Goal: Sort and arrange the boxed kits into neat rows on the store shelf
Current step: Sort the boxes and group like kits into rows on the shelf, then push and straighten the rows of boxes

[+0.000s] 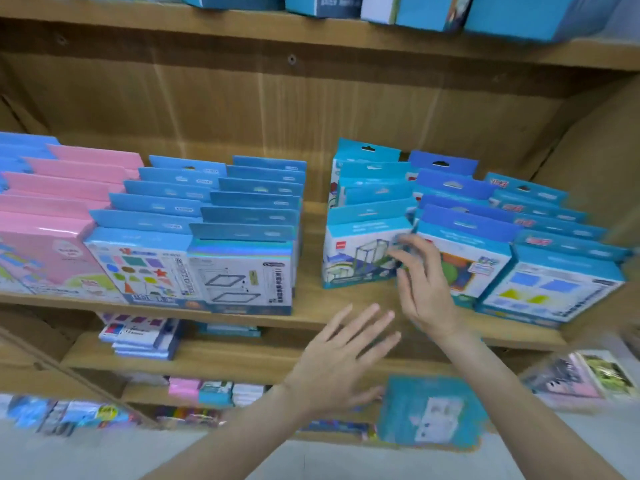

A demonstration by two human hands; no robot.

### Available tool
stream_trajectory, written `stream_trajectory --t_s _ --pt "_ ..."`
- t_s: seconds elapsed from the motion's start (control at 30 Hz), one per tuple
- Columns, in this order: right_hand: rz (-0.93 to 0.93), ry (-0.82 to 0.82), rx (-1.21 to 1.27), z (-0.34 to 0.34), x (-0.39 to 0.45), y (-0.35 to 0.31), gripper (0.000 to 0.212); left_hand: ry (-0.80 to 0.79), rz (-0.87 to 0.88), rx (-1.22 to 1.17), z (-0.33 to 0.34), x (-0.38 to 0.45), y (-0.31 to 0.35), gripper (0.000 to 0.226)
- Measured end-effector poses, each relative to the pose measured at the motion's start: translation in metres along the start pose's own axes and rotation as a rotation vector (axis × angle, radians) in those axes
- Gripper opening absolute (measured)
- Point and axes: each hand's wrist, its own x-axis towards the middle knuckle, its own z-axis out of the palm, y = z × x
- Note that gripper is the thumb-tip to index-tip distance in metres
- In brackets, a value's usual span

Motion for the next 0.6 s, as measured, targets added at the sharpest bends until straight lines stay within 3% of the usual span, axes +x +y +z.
stream_trajectory --t_s 0.17,0.3,0.47,0.6 --pt "-0.071 -0.005 0.158 -0.002 -0.012 0.014 0.026 -0.093 -0.238 -0.038 0.025 0.009 0.028 0.052" --pt "-0.132 -0.115 0.232 -0.024 -0.045 0.022 0.023 -0.03 -0.419 -0.061 0.024 0.009 0.052 0.041" --pt "-0.094 -0.172 0.395 -0.056 -0.094 0.015 0.02 0.09 -0.786 -0.144 0.039 -0.037 0.11 0.035" --pt "-0.075 -0.267 0.453 -0.048 -0.15 0.002 0.019 -0.061 -1.002 -0.178 0.077 -0.099 0.163 0.043"
